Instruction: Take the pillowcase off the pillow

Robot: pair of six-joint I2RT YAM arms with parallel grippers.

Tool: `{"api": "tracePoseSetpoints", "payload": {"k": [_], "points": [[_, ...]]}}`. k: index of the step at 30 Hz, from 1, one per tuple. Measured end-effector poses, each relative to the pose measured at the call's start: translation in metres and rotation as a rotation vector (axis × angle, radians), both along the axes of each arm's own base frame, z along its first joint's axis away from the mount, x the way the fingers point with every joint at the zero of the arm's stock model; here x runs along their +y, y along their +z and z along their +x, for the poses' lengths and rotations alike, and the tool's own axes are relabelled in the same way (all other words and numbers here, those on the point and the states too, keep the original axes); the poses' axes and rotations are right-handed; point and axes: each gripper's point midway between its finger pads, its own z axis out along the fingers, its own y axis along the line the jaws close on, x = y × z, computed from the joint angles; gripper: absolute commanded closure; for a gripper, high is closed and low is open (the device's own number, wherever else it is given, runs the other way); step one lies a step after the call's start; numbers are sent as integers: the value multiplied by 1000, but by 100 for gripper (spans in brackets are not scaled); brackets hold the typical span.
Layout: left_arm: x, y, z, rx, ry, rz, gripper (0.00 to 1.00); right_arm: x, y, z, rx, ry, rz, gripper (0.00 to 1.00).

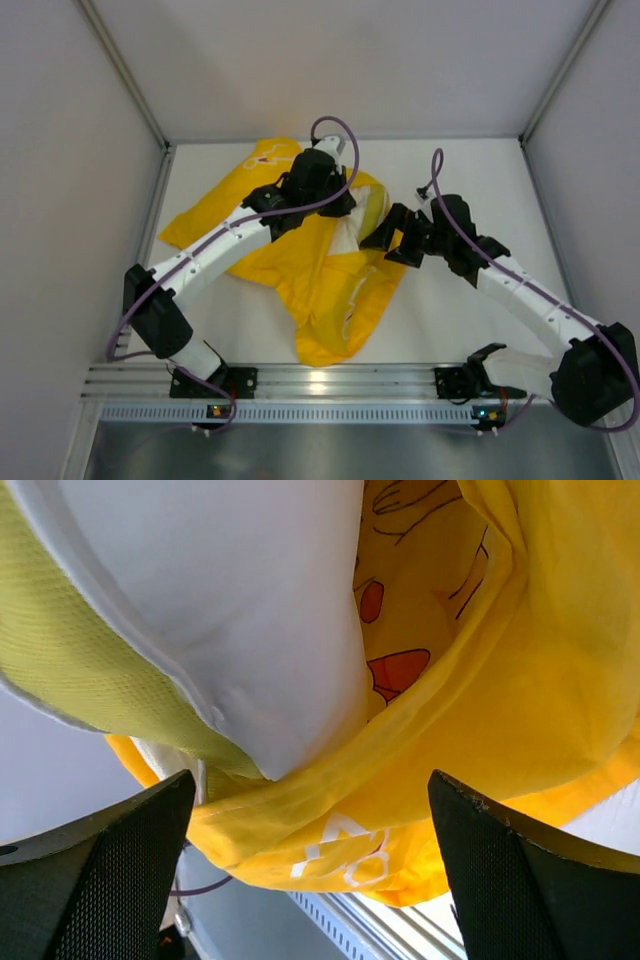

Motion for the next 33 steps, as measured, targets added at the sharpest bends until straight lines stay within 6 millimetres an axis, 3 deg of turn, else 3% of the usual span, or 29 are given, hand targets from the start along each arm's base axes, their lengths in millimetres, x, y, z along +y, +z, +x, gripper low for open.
{"api": "tracePoseSetpoints", "payload": {"k": [6,18,22,28,33], "points": [[0,-8,-2,13,-8,5,100,-6,10,3,-30,-22,12,6],[-2,-5,-2,8,-15,-4,100,5,-4,4,16,19,8,15],[-2,-5,-2,8,-16,-4,100,4,-13,-9,25,35,3,23],[-2,-5,-2,8,-16,-4,100,4,-31,-37,56,90,-3,48],[-3,-5,-2,8,-16,-4,100,8,-33,-59,49,138,6,49]]}}
